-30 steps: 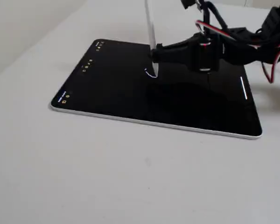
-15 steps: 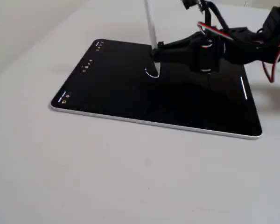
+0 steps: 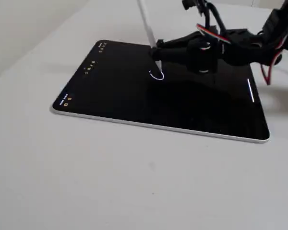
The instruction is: Draw a circular shape on the ipad using the apple pencil
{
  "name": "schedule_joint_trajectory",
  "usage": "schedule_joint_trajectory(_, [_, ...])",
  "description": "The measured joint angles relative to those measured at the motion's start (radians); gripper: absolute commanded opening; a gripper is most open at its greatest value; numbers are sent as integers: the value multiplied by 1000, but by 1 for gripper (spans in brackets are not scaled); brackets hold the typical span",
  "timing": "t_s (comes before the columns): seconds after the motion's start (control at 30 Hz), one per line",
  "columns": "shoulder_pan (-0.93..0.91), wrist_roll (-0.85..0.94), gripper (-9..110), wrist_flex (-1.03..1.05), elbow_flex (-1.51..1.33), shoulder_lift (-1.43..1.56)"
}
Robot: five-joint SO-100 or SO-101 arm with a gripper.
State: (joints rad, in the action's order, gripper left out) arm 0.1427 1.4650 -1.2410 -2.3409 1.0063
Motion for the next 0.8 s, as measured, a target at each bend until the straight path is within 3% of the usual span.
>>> schedule_joint_trajectory(0.8, [-8,-29,0,-43,123,-118])
